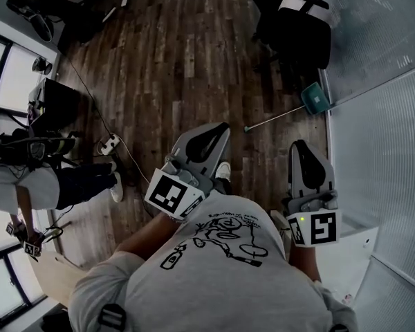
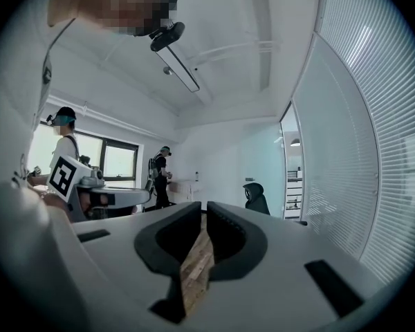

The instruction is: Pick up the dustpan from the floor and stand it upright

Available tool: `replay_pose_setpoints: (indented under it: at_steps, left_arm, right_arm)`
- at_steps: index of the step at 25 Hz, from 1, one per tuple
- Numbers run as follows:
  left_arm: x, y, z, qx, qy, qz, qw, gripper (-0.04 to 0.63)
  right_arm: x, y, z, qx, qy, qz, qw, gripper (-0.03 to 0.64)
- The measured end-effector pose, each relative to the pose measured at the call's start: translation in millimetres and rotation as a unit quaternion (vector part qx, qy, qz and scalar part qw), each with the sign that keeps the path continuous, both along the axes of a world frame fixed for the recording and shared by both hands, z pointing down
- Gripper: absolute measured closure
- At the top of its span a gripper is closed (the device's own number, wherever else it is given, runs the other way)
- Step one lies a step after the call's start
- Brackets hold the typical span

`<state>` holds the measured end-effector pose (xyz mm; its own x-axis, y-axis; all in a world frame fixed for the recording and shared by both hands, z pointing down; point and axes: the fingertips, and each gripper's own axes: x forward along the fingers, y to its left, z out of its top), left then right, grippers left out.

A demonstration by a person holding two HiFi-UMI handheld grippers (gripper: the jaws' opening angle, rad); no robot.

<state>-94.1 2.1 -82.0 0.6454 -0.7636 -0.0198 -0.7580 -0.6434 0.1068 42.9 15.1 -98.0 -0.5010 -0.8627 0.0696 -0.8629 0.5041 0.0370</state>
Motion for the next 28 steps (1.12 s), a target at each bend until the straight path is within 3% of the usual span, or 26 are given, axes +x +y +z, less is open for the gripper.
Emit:
replay_pose_setpoints:
  at_steps: [7, 13, 28]
  left_arm:
    - [-17, -55, 8, 0.000, 0.003, 0.003, 1.0000, 0.591]
    - [-18, -70, 15, -0.011, 0.005, 0.011, 0.9999, 0.591]
    - [28, -89, 38, -0.036, -0.004, 0.002, 0.9993, 0.591]
  right_arm:
    - [-19, -52, 3, 0.004, -0.001, 0.003, 1.000, 0.594]
    - [-19, -66, 11, -0.010, 0.001, 0.013, 1.000, 0.594]
    - [30, -84, 32, -0.037, 0.003, 0.004, 0.999, 0.594]
